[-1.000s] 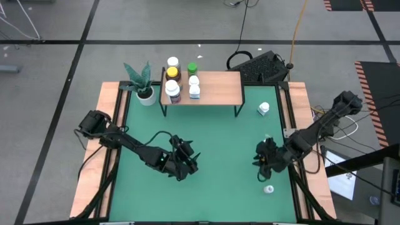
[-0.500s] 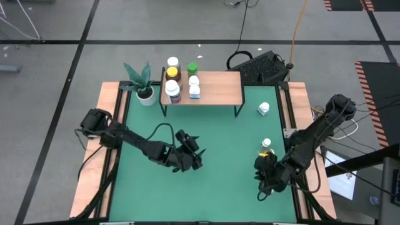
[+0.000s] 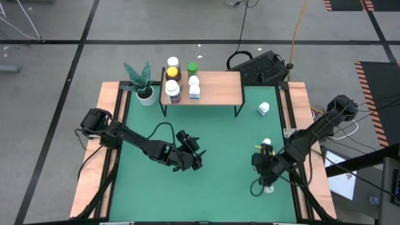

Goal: Pick and place medicine bottles onto shelf by color
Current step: Put the black white pill bottle on the shelf

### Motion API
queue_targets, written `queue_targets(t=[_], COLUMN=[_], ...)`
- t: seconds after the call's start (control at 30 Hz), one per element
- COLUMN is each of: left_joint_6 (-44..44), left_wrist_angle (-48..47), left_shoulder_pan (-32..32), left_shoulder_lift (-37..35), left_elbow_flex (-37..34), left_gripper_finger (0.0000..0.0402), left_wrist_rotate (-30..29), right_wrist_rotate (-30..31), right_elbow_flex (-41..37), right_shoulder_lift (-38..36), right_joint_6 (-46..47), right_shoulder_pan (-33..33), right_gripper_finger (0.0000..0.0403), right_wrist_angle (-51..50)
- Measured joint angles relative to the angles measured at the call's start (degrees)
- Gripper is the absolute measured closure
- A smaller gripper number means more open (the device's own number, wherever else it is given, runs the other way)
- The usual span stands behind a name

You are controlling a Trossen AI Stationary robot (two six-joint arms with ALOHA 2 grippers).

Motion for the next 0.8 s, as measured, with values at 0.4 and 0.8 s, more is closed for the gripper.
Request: queue_targets(t=[0.4, 0.8], left_joint_6=[-1.9, -3.8], left_wrist_angle=[-2.3, -3.5], left_shoulder_pan=[-0.6, -2.1], left_shoulder_lift=[0.0, 0.0], left_elbow_flex=[0.0, 0.0], left_gripper_finger=[0.0089, 0.0089], left_wrist_rotate=[0.5, 0.6], right_wrist_rotate=[3.4, 4.2], right_elbow_flex=[0.0, -4.9], right_shoulder_lift=[-6.2, -8.2], right_joint_6=[-1.3, -4.0], right_shoulder_pan=[-12.1, -20.7], right_gripper_finger=[0.0253, 0.0175], right_wrist_angle=[-22.8, -22.3])
